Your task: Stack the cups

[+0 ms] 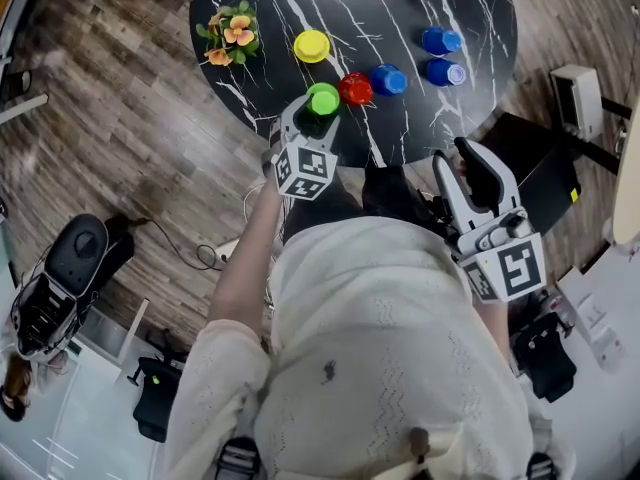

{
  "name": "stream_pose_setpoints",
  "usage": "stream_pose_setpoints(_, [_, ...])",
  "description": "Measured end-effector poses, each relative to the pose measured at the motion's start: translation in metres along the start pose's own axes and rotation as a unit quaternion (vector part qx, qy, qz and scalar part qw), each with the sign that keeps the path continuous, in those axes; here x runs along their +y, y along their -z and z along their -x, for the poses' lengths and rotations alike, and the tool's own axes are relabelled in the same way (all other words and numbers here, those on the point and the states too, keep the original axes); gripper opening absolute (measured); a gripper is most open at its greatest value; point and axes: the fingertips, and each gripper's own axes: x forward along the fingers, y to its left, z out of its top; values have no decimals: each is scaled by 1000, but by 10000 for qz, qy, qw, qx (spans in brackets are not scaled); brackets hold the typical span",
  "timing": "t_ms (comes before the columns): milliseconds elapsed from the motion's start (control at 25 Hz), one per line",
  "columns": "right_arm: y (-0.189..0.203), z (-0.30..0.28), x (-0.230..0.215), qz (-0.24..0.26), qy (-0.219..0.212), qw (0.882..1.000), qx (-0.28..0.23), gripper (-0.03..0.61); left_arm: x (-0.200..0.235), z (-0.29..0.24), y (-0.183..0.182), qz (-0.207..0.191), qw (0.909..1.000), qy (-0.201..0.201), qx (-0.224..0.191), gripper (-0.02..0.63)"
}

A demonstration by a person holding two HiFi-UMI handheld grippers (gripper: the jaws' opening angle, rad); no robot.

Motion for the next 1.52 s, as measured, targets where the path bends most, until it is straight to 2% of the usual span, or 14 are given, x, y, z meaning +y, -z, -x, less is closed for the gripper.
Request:
stream_pose_setpoints(200, [1,4,-11,73,9,10000,8,135,-2,3,3,189,9998,-91,52,267])
stream_pose_setpoints(520, [-3,15,-32,130,-23,9999,-80,137,1,27,3,682,9964,-494,5,272])
stream_pose_setpoints(680, [-4,20,-39,167,-101,9997,-134,137,-1,51,-15,824,9936,-735,-245,272])
stream_pose_setpoints(880, [-6,23,-44,221,-249,9993,-192,137,-9,85,-55,1078,9865,-980,-749,265])
stream_pose_setpoints(1040, [-10,26,-51,315,-297,9987,-267,137,-11,107,-87,1216,9781,-1239,-1144,226])
stream_pose_setpoints(1160, [-13,30,-57,347,-282,9985,-306,138,-9,123,-107,1273,9708,-1503,-1371,147])
stream_pose_setpoints(1280, [-16,34,-64,371,-292,9983,-331,141,-10,138,-128,1280,9658,-1582,-1606,63])
stream_pose_setpoints(1360, [-17,36,-68,402,-298,9982,-330,141,-10,146,-142,1253,9632,-1629,-1730,32])
stream_pose_setpoints(1520, [-23,36,-79,528,-313,9976,-324,144,-9,157,-169,1295,9580,-1628,-1975,23])
